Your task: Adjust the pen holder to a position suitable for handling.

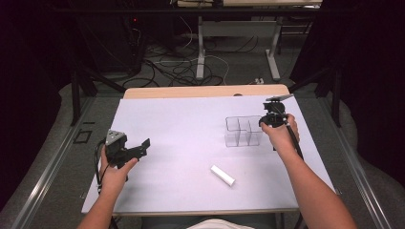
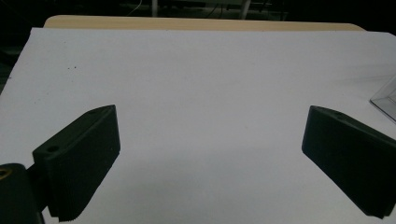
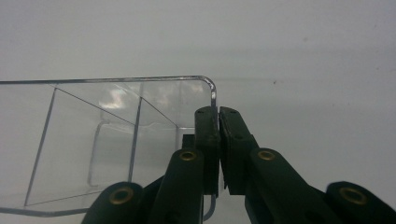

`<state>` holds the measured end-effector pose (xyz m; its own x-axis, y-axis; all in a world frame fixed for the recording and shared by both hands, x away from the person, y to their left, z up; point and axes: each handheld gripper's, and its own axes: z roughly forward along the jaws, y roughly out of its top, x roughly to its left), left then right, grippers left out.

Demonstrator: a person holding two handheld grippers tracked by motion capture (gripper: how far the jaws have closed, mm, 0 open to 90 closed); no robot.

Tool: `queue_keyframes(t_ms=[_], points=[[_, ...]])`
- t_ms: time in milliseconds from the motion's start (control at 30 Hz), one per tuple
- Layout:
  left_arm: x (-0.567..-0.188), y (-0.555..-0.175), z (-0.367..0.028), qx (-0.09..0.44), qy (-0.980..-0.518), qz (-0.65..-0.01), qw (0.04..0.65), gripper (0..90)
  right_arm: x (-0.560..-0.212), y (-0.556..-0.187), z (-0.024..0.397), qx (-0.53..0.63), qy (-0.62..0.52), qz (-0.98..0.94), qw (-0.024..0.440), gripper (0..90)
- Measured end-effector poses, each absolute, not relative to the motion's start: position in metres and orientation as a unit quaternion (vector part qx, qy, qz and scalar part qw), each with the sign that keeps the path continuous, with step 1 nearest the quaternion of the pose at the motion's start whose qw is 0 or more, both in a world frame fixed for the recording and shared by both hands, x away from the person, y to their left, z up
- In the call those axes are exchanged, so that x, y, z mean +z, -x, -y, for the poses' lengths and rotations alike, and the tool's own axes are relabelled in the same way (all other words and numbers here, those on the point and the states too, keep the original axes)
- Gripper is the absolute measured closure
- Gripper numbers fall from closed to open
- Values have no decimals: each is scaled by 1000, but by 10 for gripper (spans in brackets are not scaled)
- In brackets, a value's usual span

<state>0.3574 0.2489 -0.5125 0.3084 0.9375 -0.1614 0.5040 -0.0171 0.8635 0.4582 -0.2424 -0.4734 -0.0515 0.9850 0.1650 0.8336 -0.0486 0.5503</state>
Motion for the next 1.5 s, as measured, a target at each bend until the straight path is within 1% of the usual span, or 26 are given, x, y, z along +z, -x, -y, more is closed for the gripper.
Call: queue_keyframes(t_ms=[200,333,500,733,800,867,900,967,1133,1300,1367,1500], points=[[-512,-357,-248,241,-674,-535,449,43,-471,-441,243,262,-668,-683,137,870],[-512,-357,-248,240,-673,-537,450,43,-468,-428,240,262,-663,-686,145,866],[-512,-357,-248,240,-672,-537,450,43,-468,-416,237,269,-663,-684,142,862],[-512,-357,-248,242,-673,-534,451,43,-473,-414,237,275,-663,-683,134,865],[-512,-357,-248,242,-673,-534,451,43,-476,-414,241,288,-671,-673,121,854],[-512,-357,-248,241,-673,-535,450,43,-476,-414,242,290,-669,-674,118,850],[-512,-357,-248,241,-673,-536,449,43,-476,-414,245,295,-672,-671,106,820],[-512,-357,-248,242,-674,-535,449,43,-476,-414,246,311,-668,-668,102,789],[-511,-357,-249,241,-673,-537,449,43,-470,-408,247,334,-646,-676,117,741],[-511,-357,-250,242,-673,-536,449,43,-462,-402,250,354,-639,-671,127,737],[-511,-357,-250,242,-674,-534,449,43,-460,-401,251,358,-640,-668,128,739],[-511,-357,-249,244,-675,-533,448,43,-459,-398,257,356,-641,-665,143,791]])
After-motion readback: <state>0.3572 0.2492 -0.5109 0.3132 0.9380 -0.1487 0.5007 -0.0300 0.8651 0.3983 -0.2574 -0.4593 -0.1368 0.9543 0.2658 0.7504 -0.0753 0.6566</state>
